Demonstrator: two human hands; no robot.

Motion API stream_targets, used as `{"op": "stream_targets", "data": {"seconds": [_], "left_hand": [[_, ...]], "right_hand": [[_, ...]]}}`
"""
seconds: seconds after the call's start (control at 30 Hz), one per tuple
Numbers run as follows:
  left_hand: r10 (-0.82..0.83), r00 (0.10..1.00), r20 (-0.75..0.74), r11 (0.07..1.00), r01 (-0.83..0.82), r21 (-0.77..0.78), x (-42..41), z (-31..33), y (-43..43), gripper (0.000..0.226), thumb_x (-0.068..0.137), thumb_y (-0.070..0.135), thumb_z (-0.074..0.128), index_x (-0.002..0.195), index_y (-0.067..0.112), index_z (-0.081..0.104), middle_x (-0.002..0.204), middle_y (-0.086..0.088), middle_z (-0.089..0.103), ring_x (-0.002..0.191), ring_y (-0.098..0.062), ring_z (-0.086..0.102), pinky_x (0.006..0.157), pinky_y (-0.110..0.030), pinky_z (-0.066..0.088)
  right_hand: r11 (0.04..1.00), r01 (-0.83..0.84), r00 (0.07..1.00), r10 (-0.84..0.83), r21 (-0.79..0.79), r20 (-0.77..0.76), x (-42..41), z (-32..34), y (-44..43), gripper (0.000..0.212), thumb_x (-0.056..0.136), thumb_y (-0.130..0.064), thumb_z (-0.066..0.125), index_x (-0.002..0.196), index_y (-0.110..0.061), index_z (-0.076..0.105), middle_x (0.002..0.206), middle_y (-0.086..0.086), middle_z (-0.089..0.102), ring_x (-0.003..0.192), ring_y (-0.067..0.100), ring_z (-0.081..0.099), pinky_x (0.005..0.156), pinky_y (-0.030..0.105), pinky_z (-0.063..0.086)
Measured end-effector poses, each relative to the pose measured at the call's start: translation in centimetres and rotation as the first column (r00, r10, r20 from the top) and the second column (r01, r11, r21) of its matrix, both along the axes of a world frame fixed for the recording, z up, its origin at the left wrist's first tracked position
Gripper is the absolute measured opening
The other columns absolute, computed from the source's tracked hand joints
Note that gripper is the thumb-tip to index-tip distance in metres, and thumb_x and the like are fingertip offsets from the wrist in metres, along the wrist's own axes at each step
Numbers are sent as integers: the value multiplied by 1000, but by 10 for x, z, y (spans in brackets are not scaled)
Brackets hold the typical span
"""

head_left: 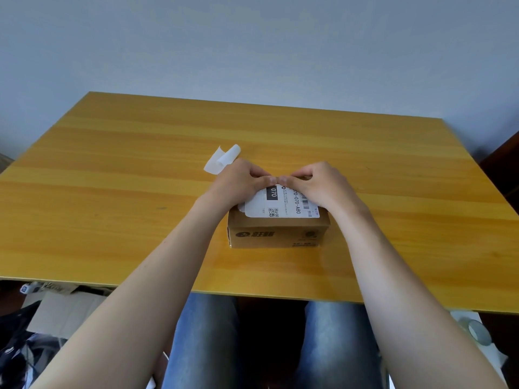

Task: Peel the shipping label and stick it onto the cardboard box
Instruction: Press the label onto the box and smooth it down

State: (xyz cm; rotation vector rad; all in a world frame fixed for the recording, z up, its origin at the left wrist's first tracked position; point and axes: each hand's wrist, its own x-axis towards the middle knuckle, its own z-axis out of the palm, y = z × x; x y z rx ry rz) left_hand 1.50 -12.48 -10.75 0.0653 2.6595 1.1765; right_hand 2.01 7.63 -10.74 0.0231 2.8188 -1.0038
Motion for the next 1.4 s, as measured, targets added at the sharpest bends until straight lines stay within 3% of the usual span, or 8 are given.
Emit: {"op": "stream_targets", "data": {"seconds": [0.13,0.23,0.33,0.47,0.73,1.03,1.2,1.4], "left_hand": [[-13,1000,4,1000,13,19,5,3,-5,27,94,51,69,110,31,78,96,13,73,84,-9,67,60,-22,48],[-113,991,77,993,110,49,9,5,-12,43,85,52,79,122,31,72,106,13,73,93,-3,68,75,-25,56],[-141,986,92,990,139,19,10,4,-12,48,81,51,83,122,31,70,106,12,74,92,-5,70,69,-23,54],[-113,990,89,991,119,-62,8,4,-7,44,77,57,83,109,29,72,97,7,75,86,-11,71,66,-27,52],[17,1000,18,986,-14,-168,5,2,7,42,79,62,78,101,26,75,82,9,70,74,-8,65,56,-28,45],[120,990,-75,984,-128,-122,8,-5,15,37,82,63,74,92,28,78,82,10,75,80,-8,68,62,-30,52],[63,997,-42,987,-68,-143,6,0,17,35,89,61,70,98,27,78,88,10,74,81,-10,67,57,-29,47],[-45,996,71,974,59,-217,9,14,12,55,70,65,83,113,32,71,100,8,72,94,-13,68,84,-38,57]], "right_hand": [[986,-69,996,77,-154,44,10,3,10,66,91,-69,65,143,-29,65,139,-11,65,125,9,59,86,25,46],[976,-94,988,116,-196,103,16,3,20,77,83,-64,76,151,-34,55,137,-15,58,118,5,59,78,16,44],[973,-108,983,136,-206,126,19,2,22,84,77,-56,86,151,-37,52,129,-18,57,99,-9,58,73,15,46],[967,-92,987,119,-237,105,18,-1,20,88,71,-57,90,149,-37,55,127,-18,62,102,-6,62,77,22,51],[957,-36,998,48,-288,36,15,-9,19,59,79,-58,84,132,-37,68,116,-22,67,98,-6,65,72,21,50],[954,29,997,-48,-300,-54,4,-19,14,30,93,-47,74,116,-29,81,114,-12,78,103,5,70,75,25,48],[963,-8,999,-4,-270,-44,6,-16,15,33,99,-50,66,121,-30,77,118,-14,75,107,5,67,74,22,46],[940,-30,998,46,-340,37,16,-16,29,65,91,-68,66,147,-39,55,144,-16,55,128,7,53,93,29,44]]}}
